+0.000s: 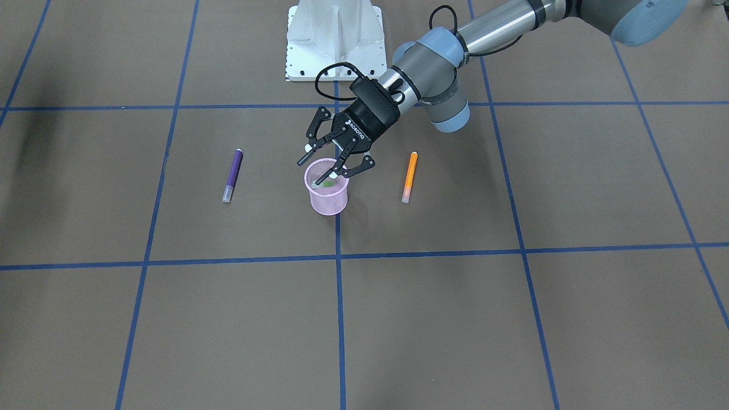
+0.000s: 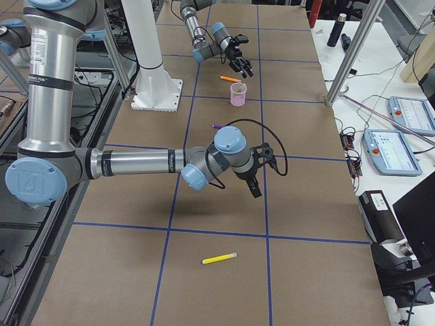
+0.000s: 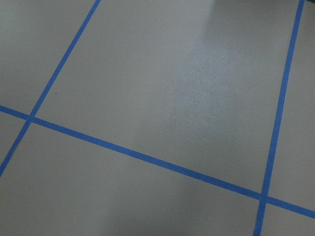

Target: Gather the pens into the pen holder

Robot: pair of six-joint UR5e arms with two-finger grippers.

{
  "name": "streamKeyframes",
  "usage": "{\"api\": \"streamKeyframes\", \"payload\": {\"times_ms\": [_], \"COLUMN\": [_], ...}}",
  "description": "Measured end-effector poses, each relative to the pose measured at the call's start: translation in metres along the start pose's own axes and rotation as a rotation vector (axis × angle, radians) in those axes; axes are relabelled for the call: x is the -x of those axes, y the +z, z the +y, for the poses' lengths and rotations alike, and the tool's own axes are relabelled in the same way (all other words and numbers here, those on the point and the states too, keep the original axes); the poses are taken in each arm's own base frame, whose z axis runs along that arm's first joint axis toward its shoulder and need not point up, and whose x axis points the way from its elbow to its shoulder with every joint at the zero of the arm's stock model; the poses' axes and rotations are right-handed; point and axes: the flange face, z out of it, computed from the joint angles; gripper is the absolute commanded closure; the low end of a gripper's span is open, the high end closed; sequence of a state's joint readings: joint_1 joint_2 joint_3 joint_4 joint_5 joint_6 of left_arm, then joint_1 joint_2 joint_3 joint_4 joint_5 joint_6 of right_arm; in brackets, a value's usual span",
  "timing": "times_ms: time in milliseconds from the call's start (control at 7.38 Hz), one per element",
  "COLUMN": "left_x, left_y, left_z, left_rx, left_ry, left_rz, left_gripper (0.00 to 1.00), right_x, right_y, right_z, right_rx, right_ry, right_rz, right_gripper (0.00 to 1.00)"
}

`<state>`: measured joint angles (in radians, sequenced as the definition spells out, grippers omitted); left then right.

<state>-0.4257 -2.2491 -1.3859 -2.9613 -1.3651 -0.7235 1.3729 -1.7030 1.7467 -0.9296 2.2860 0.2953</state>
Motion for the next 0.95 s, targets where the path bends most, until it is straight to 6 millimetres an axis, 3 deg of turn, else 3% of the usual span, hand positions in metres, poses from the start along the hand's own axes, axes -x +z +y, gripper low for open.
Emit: {"api": "streamKeyframes", "payload": {"times_ms": [271,407,542,678,949], "left_x": [-0.003,0.009,0.036,0.074,0.168], "left_y": [-0.004,-0.012,-0.035,-0.074,-0.173], "left_z": [0.004,0.003,-0.007,-0.026,-0.097], "left_rx": [0.001,0.033,0.108,0.225,0.503], "left_ry": [-0.006,0.009,0.033,0.051,-0.010], "left_rz": [-0.007,-0.025,-0.056,-0.101,-0.224], "left_gripper": [0.00,0.00,0.00,0.00,0.00], "right_x": [-0.002,-0.005,-0.009,-0.014,-0.037], "right_y": [0.001,0.002,0.003,0.004,0.007], "right_z": [0.003,0.007,0.014,0.025,0.054], "right_rx": [0.005,0.011,0.021,0.034,0.068], "right_ry": [-0.001,0.001,0.009,0.022,0.007], "right_rz": [0.001,0.002,0.006,0.011,0.033], "right_gripper": [0.01,0.01,0.01,0.01,0.01]}}
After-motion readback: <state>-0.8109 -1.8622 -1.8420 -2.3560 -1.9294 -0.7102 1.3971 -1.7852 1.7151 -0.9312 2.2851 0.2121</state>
